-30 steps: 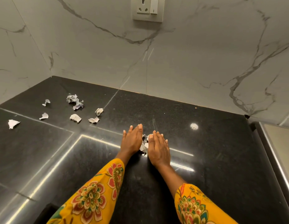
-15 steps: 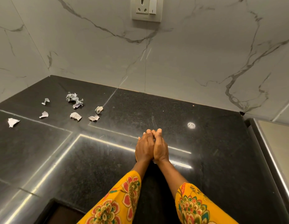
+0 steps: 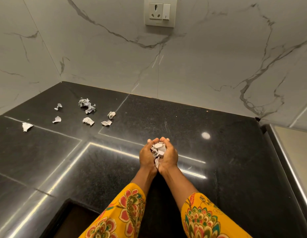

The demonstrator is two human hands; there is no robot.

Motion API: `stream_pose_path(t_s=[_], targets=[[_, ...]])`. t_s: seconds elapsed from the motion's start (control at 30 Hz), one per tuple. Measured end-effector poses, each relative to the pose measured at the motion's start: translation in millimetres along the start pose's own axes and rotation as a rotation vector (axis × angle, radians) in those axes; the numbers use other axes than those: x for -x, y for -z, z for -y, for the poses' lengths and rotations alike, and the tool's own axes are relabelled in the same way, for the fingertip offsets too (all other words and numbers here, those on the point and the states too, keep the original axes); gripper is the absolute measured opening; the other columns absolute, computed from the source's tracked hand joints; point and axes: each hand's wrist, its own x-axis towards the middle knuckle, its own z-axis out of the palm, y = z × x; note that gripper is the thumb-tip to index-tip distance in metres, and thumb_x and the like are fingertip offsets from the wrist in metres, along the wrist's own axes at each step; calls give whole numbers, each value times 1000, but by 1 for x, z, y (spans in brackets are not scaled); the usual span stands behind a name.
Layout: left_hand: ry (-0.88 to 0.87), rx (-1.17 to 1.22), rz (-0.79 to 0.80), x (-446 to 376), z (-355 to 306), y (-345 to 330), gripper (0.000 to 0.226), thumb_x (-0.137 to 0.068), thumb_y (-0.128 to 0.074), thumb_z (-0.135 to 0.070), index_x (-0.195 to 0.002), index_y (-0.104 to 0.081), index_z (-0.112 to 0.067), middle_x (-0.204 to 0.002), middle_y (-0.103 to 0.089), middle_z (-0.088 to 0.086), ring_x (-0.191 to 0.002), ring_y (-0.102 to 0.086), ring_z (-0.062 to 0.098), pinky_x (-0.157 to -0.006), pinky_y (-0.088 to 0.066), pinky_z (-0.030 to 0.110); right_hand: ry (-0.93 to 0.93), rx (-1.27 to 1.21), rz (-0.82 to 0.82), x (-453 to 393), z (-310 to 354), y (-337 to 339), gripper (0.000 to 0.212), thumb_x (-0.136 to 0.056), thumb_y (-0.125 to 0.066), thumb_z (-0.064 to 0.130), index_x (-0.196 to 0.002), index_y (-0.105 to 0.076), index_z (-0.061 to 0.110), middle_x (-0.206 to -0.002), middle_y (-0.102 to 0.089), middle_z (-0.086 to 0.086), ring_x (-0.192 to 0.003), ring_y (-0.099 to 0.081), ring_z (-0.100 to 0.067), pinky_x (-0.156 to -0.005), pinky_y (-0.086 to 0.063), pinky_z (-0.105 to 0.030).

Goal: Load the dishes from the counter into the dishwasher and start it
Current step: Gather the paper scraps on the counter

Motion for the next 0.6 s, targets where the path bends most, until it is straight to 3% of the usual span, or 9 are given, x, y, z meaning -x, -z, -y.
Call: stream_pose_path(t_s=[0.1,0.2,0.43,0.6], targets=[[4,119,29,10,-2,2,25,-98,-44,-19,-82,-58,-5,-79,-65,11,-70,-68,22,-71,-56,32,27,23,-8,5,-1,-1,18,-95,-49,10,-80,-58,5,-70,-60,-13,-64,-62,-25,-68,-56,-38],[30,209,21,21,-3,2,30,-99,-41,-24,-81,-57,-6,-68,-66,6,-63,-68,18,-62,-58,26,56,43,27,15,2,-5,17,-93,-52,3,-76,-58,4,-58,-60,-9,-51,-61,-18,-55,-56,-32],[-65,259,16,58,-8,5,33,-100,-40,-25,-79,-57,-6,-63,-67,6,-58,-67,16,-60,-57,24,79,136,120,47,-3,-3,26,-92,-53,0,-67,-60,5,-50,-62,-5,-46,-61,-14,-65,-52,-35],[-96,328,-21,95,3,24,31,-99,-40,-25,-79,-56,-6,-67,-64,6,-62,-66,17,-63,-57,26,40,167,164,83,-15,18,36,-91,-54,1,-57,-64,9,-54,-64,-6,-48,-62,-15,-61,-54,-34]])
